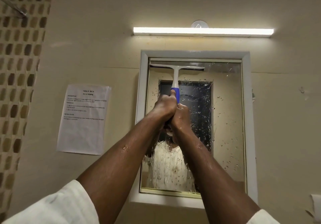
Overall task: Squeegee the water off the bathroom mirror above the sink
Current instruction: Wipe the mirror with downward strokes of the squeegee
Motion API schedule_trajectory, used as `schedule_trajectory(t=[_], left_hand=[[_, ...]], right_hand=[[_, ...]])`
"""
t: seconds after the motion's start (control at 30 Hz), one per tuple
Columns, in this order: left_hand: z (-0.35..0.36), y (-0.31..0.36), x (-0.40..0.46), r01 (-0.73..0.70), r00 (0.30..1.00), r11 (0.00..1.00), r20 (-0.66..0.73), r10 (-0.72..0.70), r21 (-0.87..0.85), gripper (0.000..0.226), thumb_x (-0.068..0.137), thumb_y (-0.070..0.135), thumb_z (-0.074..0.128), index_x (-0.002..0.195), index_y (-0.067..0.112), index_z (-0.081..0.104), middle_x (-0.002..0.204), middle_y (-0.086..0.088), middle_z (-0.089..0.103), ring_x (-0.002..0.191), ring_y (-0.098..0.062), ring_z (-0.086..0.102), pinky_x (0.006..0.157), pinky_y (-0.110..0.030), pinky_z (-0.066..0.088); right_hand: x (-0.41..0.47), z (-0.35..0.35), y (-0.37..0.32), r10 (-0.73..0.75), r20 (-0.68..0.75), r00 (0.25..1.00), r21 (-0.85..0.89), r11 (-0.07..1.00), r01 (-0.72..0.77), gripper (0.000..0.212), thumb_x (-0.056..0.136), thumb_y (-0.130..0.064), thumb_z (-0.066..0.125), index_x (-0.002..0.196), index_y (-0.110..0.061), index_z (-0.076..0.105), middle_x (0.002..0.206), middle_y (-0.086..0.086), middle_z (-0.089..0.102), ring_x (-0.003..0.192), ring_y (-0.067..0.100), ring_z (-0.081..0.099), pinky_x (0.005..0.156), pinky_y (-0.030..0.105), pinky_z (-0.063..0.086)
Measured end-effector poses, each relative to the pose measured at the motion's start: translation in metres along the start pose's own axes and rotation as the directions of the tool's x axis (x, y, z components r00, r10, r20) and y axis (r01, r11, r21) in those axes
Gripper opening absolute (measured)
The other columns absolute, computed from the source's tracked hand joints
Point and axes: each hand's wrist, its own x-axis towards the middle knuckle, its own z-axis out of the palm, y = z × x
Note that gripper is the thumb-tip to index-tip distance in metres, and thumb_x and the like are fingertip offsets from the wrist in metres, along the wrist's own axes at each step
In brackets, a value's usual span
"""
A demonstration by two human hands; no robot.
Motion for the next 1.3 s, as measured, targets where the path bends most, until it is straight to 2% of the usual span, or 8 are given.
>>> schedule_trajectory(t=[0.13, 0.3, 0.37, 0.43, 0.77, 1.0, 1.13, 1.3], left_hand=[[0.002, -0.012, -0.007, 0.016, 1.0, 0.999, -0.001, -0.016, 0.049, 0.054, 0.099, 0.051, 0.022, 0.104, 0.008, 0.054, 0.082, -0.009, 0.059, 0.073, -0.021, 0.059, 0.065, -0.031, 0.046], [0.002, -0.022, -0.018, 0.021, 1.0, 0.993, -0.02, -0.019, 0.116, 0.058, 0.099, 0.052, 0.02, 0.112, 0.005, 0.053, 0.081, -0.008, 0.055, 0.07, -0.019, 0.055, 0.061, -0.03, 0.041], [0.003, -0.026, -0.022, -0.001, 1.0, 0.99, -0.02, 0.004, 0.14, 0.056, 0.1, 0.049, 0.019, 0.103, 0.006, 0.055, 0.076, -0.006, 0.053, 0.065, -0.017, 0.052, 0.058, -0.029, 0.037], [0.004, -0.032, -0.027, -0.018, 1.0, 0.988, -0.021, 0.022, 0.152, 0.053, 0.101, 0.047, 0.019, 0.091, 0.009, 0.054, 0.071, -0.005, 0.05, 0.061, -0.016, 0.049, 0.057, -0.028, 0.035], [0.012, -0.064, -0.058, 0.023, 1.0, 0.993, -0.006, -0.023, 0.115, 0.051, 0.101, 0.046, 0.02, 0.071, 0.018, 0.05, 0.067, -0.003, 0.051, 0.057, -0.014, 0.047, 0.055, -0.027, 0.036], [0.016, -0.088, -0.085, 0.069, 0.997, 0.991, 0.015, -0.072, 0.118, 0.06, 0.101, 0.047, 0.019, 0.102, 0.006, 0.063, 0.095, -0.016, 0.066, 0.079, -0.024, 0.061, 0.074, -0.034, 0.046], [0.017, -0.097, -0.097, 0.078, 0.997, 0.987, 0.009, -0.081, 0.142, 0.061, 0.1, 0.049, 0.018, 0.103, 0.008, 0.063, 0.101, -0.017, 0.067, 0.095, -0.031, 0.064, 0.091, -0.043, 0.048], [0.019, -0.107, -0.111, 0.115, 0.993, 0.983, 0.017, -0.119, 0.145, 0.059, 0.1, 0.05, 0.019, 0.099, 0.01, 0.063, 0.094, -0.015, 0.067, 0.089, -0.029, 0.065, 0.09, -0.046, 0.05]], right_hand=[[-0.012, -0.002, 0.007, 0.014, 0.078, 0.997, -0.01, 1.0, -0.013, 0.019, 0.095, -0.018, 0.045, 0.079, -0.014, 0.053, 0.071, 0.005, 0.057, 0.061, 0.014, 0.058, 0.057, 0.023, 0.046], [-0.033, -0.004, 0.014, 0.036, 0.028, 0.999, 0.085, 0.996, -0.038, 0.022, 0.095, -0.02, 0.043, 0.079, -0.013, 0.057, 0.069, 0.013, 0.06, 0.062, 0.03, 0.063, 0.052, 0.035, 0.052], [-0.04, -0.004, 0.018, 0.049, 0.038, 0.998, 0.068, 0.996, -0.051, 0.025, 0.095, -0.022, 0.041, 0.08, -0.011, 0.058, 0.072, 0.016, 0.061, 0.072, 0.04, 0.064, 0.064, 0.05, 0.056], [-0.047, -0.006, 0.023, 0.044, 0.024, 0.999, 0.067, 0.997, -0.046, 0.026, 0.093, -0.023, 0.042, 0.075, -0.012, 0.057, 0.071, 0.017, 0.06, 0.069, 0.039, 0.062, 0.07, 0.056, 0.055], [-0.086, -0.017, 0.048, 0.12, 0.032, 0.992, 0.117, 0.985, -0.123, 0.026, 0.091, -0.02, 0.041, 0.075, -0.009, 0.057, 0.067, 0.014, 0.057, 0.064, 0.03, 0.058, 0.059, 0.041, 0.048], [-0.119, -0.023, 0.066, 0.186, 0.048, 0.981, 0.116, 0.975, -0.19, 0.029, 0.095, -0.021, 0.039, 0.076, -0.014, 0.059, 0.065, 0.008, 0.058, 0.062, 0.023, 0.058, 0.055, 0.033, 0.046], [-0.136, -0.028, 0.07, 0.173, 0.062, 0.983, 0.123, 0.976, -0.179, 0.027, 0.094, -0.021, 0.041, 0.076, -0.015, 0.059, 0.064, 0.008, 0.058, 0.061, 0.023, 0.058, 0.055, 0.032, 0.046], [-0.154, -0.033, 0.075, 0.17, 0.046, 0.984, 0.098, 0.98, -0.174, 0.028, 0.096, -0.023, 0.041, 0.074, -0.018, 0.059, 0.064, 0.006, 0.06, 0.057, 0.019, 0.058, 0.048, 0.028, 0.045]])
